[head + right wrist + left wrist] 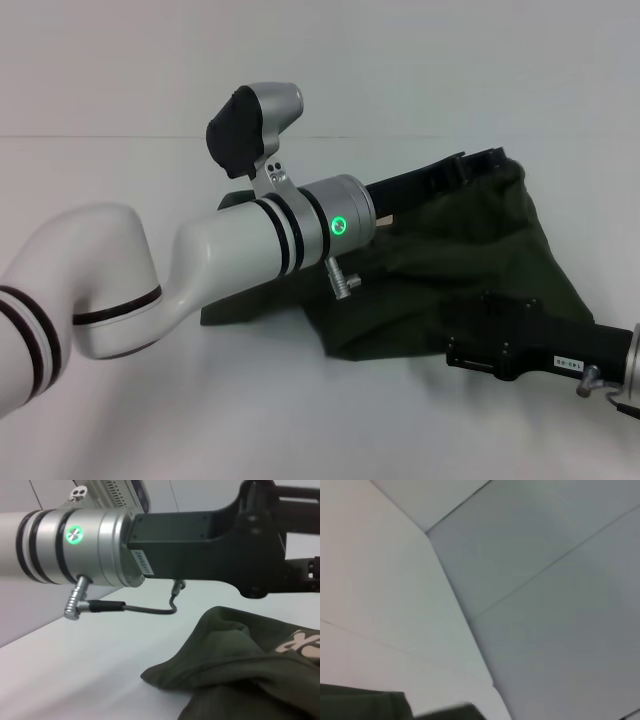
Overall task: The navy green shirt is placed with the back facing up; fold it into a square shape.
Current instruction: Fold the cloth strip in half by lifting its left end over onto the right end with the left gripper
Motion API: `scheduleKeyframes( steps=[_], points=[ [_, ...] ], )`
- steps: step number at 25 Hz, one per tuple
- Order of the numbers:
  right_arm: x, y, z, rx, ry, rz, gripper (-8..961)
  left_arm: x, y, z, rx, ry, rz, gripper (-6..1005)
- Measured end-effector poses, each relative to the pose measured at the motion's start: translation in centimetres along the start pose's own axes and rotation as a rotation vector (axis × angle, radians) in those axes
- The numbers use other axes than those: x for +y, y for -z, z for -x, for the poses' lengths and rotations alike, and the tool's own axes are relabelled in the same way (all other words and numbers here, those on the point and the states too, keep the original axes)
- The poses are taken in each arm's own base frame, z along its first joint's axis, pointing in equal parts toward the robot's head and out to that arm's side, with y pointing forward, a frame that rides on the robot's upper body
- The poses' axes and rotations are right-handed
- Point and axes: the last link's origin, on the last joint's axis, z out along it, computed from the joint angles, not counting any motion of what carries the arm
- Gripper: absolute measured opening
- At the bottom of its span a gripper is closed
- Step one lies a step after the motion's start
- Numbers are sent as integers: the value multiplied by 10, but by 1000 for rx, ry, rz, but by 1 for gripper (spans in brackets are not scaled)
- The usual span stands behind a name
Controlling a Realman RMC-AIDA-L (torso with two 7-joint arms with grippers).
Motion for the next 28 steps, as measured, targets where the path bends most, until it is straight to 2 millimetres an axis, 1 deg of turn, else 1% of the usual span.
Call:
scheduleKeyframes(
  steps=[4,6,8,9,12,13,14,16,20,25,28],
  points=[
    [3,10,-5,-6,-23,16,780,1,5,0,-4,9,44,506],
    [4,17,-8,-21,-39,21,780,-2,14,-3,6,16,79,574],
    [6,27,-11,-43,-59,20,781,-11,29,-6,37,42,110,641],
    [6,30,-12,-52,-65,19,781,-16,38,-9,56,57,120,674],
    [5,42,-13,-79,-80,17,780,-38,73,-18,119,134,148,769],
    [5,44,-14,-85,-82,16,779,-45,84,-19,125,158,151,800],
    [6,45,-14,-87,-83,18,778,-57,101,-21,129,196,145,830],
    [6,47,-13,-88,-83,22,776,-75,123,-20,102,263,112,891],
    [5,45,-11,-84,-78,25,777,-98,150,-11,18,367,28,890],
    [3,43,-8,-82,-69,26,777,-110,172,1,-97,461,-39,891],
    [3,43,-7,-82,-71,26,777,-122,190,3,-116,517,-106,891]
  ],
)
